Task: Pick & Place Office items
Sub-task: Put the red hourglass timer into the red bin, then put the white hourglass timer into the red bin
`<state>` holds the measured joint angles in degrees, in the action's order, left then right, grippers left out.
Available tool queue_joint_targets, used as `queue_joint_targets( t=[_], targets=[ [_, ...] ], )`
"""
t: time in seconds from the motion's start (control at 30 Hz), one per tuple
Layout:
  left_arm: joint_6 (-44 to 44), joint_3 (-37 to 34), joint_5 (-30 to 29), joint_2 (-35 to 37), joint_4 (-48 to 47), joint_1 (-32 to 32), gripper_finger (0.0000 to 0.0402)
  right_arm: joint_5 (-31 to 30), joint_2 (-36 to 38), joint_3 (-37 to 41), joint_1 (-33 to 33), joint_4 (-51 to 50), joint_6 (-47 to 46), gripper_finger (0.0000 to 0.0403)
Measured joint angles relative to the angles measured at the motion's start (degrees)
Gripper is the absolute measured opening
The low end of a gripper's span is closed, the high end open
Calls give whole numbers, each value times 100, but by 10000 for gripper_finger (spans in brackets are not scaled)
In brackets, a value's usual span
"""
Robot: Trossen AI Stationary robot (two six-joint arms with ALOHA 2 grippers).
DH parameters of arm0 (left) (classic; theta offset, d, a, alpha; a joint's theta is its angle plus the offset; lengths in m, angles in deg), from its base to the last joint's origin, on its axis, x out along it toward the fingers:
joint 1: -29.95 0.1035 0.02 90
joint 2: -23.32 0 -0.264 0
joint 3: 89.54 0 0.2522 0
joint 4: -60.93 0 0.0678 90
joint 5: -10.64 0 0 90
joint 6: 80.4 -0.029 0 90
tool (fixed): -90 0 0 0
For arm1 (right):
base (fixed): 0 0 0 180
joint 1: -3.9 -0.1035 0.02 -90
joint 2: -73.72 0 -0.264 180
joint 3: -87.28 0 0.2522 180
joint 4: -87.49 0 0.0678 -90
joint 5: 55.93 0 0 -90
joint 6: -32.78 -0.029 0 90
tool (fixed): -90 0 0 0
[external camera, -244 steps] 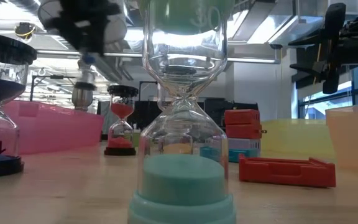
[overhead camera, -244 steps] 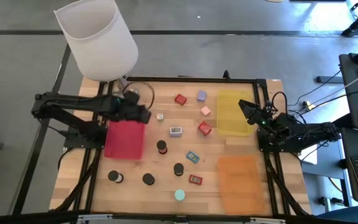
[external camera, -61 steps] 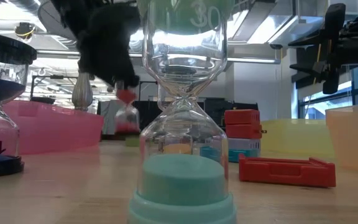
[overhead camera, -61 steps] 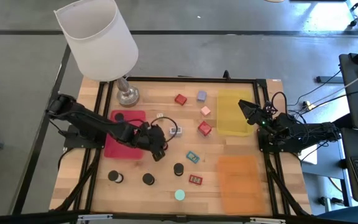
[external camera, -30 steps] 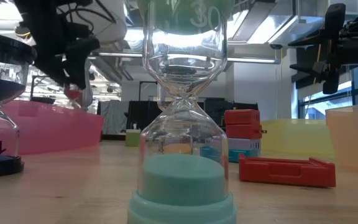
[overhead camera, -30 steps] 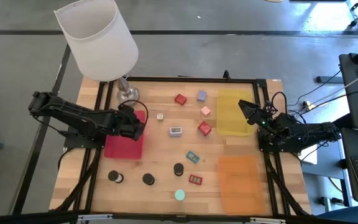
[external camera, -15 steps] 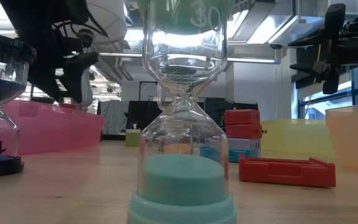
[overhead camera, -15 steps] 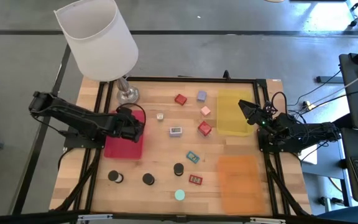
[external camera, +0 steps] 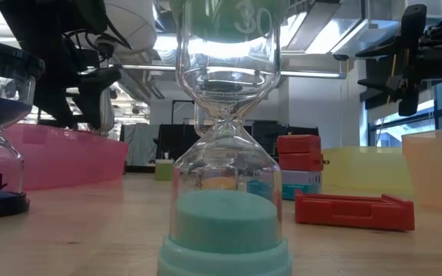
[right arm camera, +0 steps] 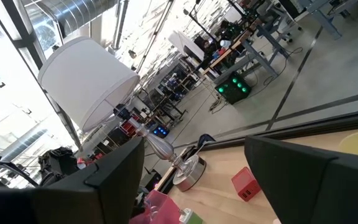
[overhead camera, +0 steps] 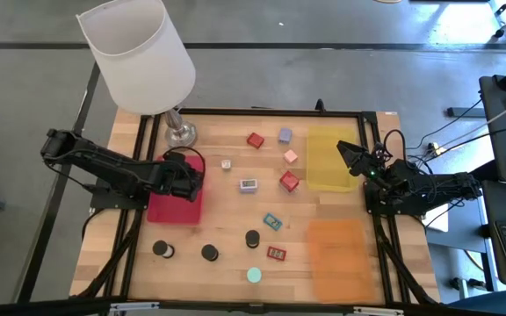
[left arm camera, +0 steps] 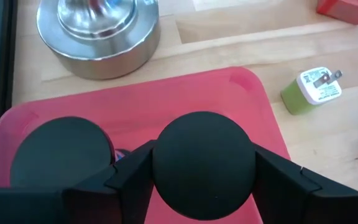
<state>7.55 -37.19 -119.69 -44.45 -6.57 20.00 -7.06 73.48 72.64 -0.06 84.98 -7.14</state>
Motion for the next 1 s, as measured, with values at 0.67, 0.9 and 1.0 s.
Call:
queue_joint_targets(
  t=[0.67, 0.9, 1.0],
  targets=[
    [90, 0, -169, 20, -21, 0, 238, 0, -1, 0, 0, -1, 0, 281],
    [90, 0, -212, 20, -24, 0, 273, -1, 1, 0, 0, 1, 0, 281],
    [90, 0, -222, 20, -24, 0, 303, -1, 1, -1, 0, 1, 0, 281]
  ],
)
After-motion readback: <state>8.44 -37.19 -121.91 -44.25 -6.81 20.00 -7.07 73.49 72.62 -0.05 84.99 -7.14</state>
